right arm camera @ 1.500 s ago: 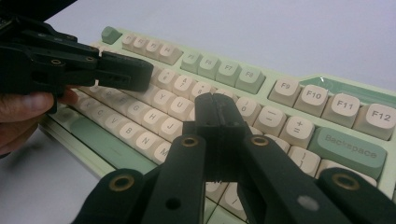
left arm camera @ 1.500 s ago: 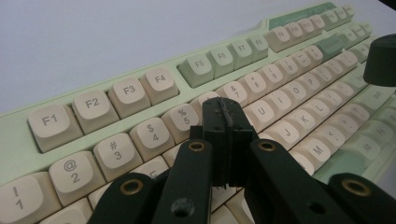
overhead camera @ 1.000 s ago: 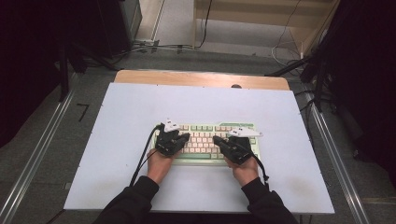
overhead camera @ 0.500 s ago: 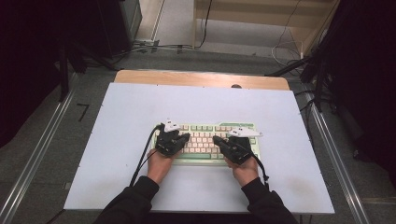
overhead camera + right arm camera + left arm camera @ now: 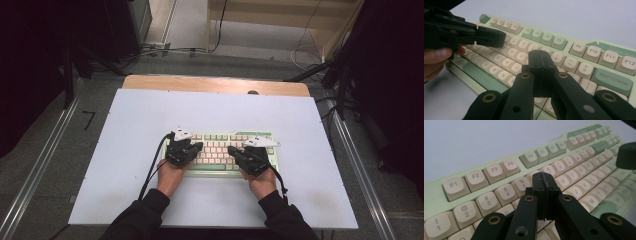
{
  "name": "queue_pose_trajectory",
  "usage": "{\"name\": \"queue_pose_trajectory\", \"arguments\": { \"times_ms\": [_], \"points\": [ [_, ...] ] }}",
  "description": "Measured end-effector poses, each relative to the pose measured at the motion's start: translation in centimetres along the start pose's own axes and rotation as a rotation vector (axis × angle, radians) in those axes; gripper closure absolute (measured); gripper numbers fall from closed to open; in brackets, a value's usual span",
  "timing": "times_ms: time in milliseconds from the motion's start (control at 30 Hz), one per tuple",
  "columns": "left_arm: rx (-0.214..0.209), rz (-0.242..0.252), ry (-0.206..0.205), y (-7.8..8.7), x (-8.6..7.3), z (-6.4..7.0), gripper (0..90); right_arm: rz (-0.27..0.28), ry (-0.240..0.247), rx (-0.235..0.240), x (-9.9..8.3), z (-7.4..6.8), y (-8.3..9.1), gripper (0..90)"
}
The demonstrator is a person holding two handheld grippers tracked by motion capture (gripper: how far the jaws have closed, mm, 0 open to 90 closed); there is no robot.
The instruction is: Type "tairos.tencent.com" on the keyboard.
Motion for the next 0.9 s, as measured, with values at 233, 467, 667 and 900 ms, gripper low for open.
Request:
{"name": "queue_pose_trajectory", "arguments": {
  "times_ms": [233, 467, 667, 900],
  "points": [
    [-0.004, 0.021, 0.011, 1.0, 0.3, -0.2, 90.0, -0.001, 0.001, 0.001, 0.0, -0.1, 0.0, 87.2],
    [0.006, 0.019, 0.012, 1.8, -0.1, -0.8, 90.0, -0.002, -0.001, 0.001, 0.0, 0.0, 0.0, 87.2],
    [0.023, 0.021, 0.022, 2.3, -0.4, -1.6, 90.0, -0.004, 0.002, 0.003, -0.1, -0.1, -0.1, 87.2],
    [0.033, 0.012, 0.023, 2.3, -0.6, -1.9, 90.0, -0.006, 0.002, 0.005, -0.1, -0.1, -0.1, 87.2]
  ]
}}
Point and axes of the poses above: each handheld gripper's, and its own axes: y roughly backward along the jaws, x roughly out of its top, z roughly to its right, the point moved 3 cm from there along -y, roughly forward along the jaws, and after that the axes turned 2 degrees about -x, right-handed, at the moved point
